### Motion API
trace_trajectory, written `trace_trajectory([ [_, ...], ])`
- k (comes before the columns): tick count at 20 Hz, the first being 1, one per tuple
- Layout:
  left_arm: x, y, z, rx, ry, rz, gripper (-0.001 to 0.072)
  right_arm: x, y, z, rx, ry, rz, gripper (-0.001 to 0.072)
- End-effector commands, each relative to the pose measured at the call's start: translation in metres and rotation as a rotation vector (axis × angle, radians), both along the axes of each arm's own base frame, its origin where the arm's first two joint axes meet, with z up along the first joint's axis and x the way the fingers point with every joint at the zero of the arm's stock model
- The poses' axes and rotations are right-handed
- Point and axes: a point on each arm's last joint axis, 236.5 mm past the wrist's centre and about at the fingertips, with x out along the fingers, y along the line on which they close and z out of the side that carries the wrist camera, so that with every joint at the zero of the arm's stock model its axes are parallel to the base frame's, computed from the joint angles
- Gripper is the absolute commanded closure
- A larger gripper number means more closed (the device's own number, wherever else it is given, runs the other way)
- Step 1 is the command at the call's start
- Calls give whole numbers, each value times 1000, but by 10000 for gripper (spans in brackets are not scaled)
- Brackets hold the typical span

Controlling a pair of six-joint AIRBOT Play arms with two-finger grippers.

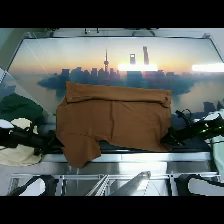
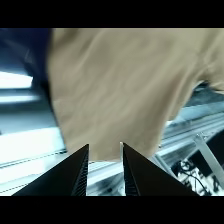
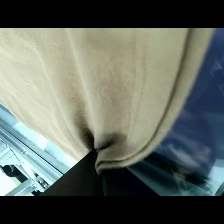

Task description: Fold the shirts.

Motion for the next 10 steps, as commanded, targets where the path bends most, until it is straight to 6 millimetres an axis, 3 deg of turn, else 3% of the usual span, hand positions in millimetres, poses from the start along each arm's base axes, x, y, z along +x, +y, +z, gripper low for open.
trace_trajectory([
  [1, -12, 1, -13, 68, -17, 52, 474, 35, -15, -21, -116, -119, -84, 692],
  [4, 1, 38, -14, 239, -69, 50, 473, 34, -13, -20, -108, -114, -84, 693],
  [6, 9, 48, -11, 283, -115, 25, 473, 34, -14, -20, -108, -115, -84, 692],
  [7, 13, 46, -12, 271, -129, 24, 432, 35, -13, -20, -106, -115, -87, 692],
  [10, 24, 14, -20, 137, -154, -30, 423, 35, -13, -19, -104, -116, -89, 692],
])
